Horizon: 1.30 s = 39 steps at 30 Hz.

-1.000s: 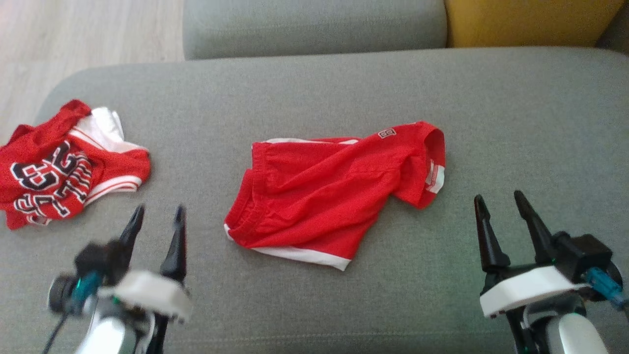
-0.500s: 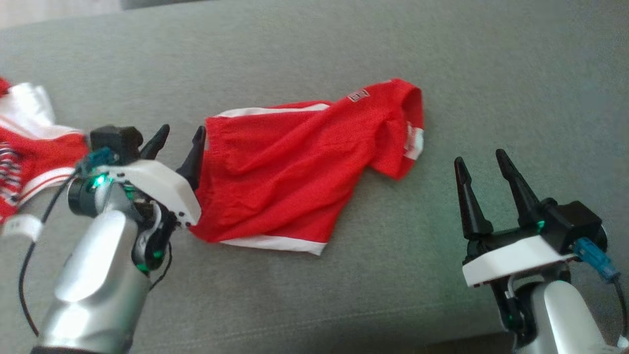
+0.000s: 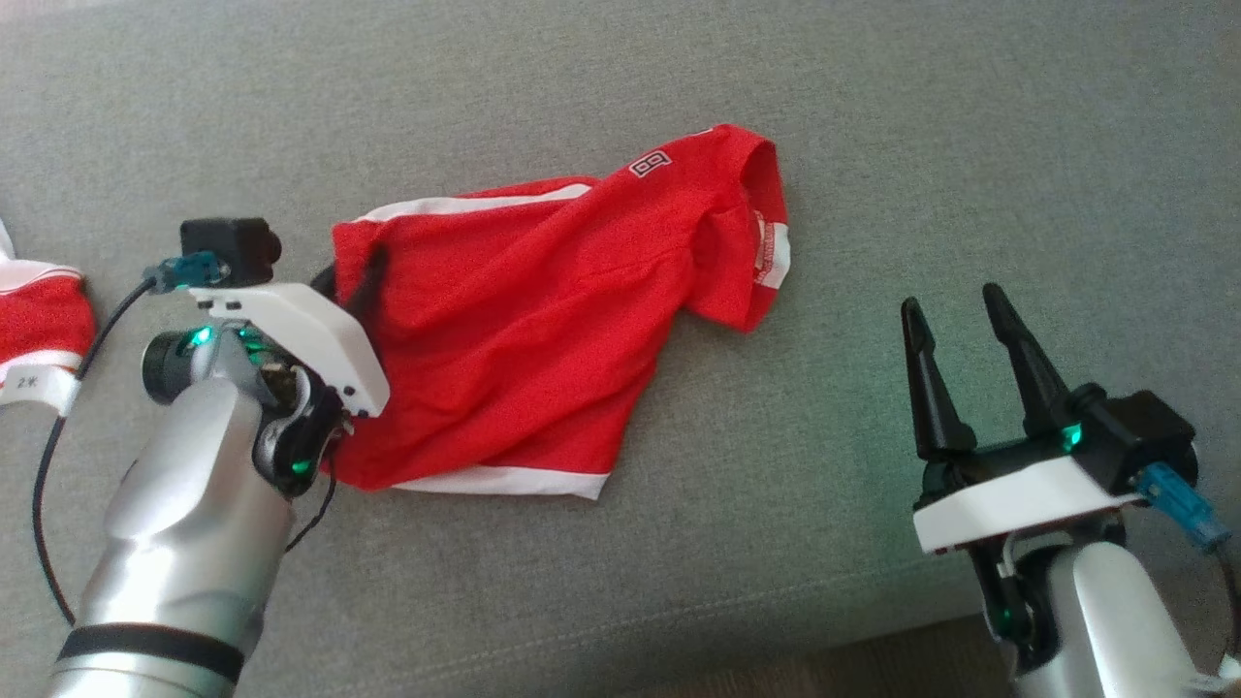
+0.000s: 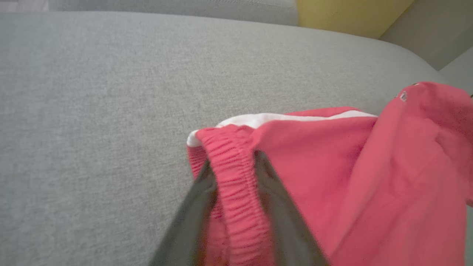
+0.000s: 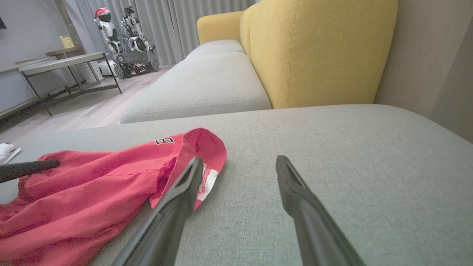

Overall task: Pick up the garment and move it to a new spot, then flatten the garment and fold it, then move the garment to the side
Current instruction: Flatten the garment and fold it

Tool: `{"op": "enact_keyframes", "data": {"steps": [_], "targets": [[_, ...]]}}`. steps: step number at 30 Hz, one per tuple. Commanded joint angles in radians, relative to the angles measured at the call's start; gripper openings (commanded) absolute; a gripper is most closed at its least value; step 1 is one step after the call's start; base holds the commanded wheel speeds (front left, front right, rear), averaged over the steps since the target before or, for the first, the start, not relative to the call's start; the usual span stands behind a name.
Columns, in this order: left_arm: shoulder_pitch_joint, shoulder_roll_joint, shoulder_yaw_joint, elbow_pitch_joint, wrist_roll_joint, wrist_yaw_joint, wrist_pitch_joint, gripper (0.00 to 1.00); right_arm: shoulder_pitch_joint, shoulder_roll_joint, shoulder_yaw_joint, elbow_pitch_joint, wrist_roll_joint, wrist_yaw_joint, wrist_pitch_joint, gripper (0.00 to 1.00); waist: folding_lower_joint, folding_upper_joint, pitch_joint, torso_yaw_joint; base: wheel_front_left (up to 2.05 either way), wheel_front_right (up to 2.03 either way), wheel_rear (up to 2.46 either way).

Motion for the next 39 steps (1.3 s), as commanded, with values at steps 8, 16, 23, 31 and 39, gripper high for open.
{"op": "enact_keyframes", "data": {"steps": [8, 16, 23, 31, 39], "targets": [[-0.027, 0.045, -0.003, -0.134, 0.055, 0.003, -0.113, 0.00, -0.021, -0.004, -0.008, -0.021, 0.000, -0.001, -0.013, 1.00, -0.0001, 0.0000, -0.024, 0.041, 0.00, 0.00, 0.00], [0.221, 0.099, -0.062, -0.414, 0.092, 0.047, -0.106, 0.00, -0.005, -0.004, -0.016, -0.020, 0.009, -0.001, -0.010, 1.00, -0.0001, 0.0000, -0.058, 0.084, 0.00, 0.00, 0.00], [0.400, 0.129, -0.093, -0.538, 0.088, 0.084, -0.086, 0.00, 0.003, -0.004, -0.027, -0.025, 0.009, -0.001, -0.004, 1.00, -0.0001, 0.0000, -0.066, 0.113, 0.00, 0.00, 0.00], [0.470, 0.115, -0.083, -0.520, 0.064, 0.126, -0.103, 1.00, 0.005, -0.004, -0.021, -0.030, 0.011, -0.001, 0.007, 1.00, -0.0001, 0.0000, -0.072, 0.124, 0.00, 0.00, 0.00], [0.477, 0.089, -0.032, -0.537, 0.072, 0.197, -0.212, 1.00, 0.011, -0.004, -0.036, -0.023, 0.001, -0.001, 0.012, 1.00, -0.0001, 0.0000, -0.112, 0.120, 0.00, 0.00, 0.00]]}}
